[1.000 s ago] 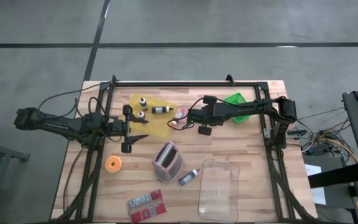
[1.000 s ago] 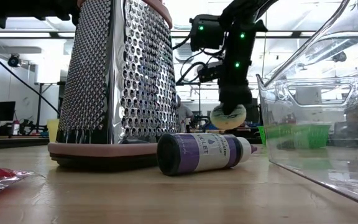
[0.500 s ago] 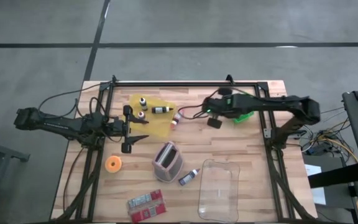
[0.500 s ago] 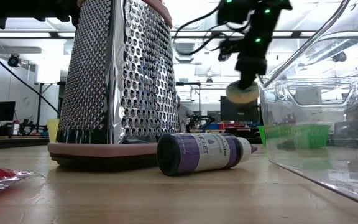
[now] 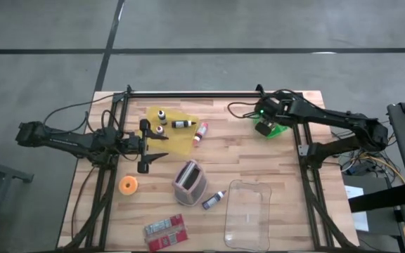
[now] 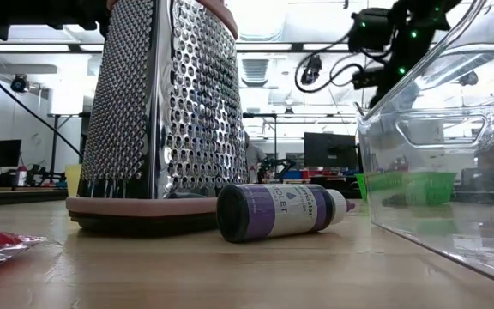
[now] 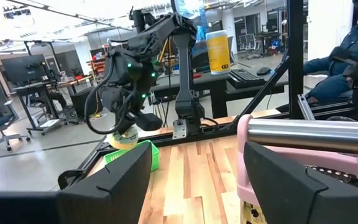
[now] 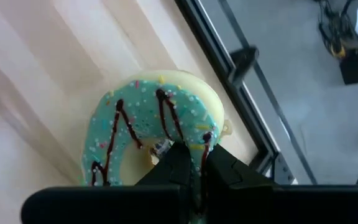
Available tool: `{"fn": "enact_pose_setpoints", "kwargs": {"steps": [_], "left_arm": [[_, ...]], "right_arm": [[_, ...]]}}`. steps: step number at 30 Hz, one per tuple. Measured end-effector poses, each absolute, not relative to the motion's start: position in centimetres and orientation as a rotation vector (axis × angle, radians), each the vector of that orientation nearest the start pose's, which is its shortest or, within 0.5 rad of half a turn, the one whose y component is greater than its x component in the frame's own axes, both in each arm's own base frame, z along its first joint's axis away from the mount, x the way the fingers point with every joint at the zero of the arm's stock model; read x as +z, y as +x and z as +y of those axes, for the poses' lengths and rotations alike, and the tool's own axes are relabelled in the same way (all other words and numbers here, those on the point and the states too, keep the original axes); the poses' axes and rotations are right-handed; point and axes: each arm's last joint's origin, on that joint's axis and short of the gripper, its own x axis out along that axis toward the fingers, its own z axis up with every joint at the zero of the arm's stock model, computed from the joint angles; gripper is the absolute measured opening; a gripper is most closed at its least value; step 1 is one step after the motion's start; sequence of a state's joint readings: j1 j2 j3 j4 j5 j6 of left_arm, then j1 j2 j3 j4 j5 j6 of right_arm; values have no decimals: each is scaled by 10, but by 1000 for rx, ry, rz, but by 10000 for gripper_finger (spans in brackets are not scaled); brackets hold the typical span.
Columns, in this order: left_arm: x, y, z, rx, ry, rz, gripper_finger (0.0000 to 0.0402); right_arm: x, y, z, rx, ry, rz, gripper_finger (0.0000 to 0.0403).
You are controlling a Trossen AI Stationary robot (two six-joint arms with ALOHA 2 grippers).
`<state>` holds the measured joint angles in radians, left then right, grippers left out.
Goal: Pick & Place Food Item
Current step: Put the light green donut into the green bin
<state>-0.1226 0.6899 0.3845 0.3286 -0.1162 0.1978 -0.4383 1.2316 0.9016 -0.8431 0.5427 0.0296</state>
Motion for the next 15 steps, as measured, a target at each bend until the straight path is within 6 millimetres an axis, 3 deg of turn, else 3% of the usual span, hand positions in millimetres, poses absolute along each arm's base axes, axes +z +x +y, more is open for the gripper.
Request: {"fn": "enact_pose_setpoints", "kwargs": {"steps": [9, 15], "left_arm": [[257, 164, -17, -4, 195, -24, 259], [257, 164, -17, -4, 195, -24, 259]], "right_arm": [[226, 178, -127, -898, 34, 1207, 8], [226, 171, -141, -878, 96, 1182, 8]]}}
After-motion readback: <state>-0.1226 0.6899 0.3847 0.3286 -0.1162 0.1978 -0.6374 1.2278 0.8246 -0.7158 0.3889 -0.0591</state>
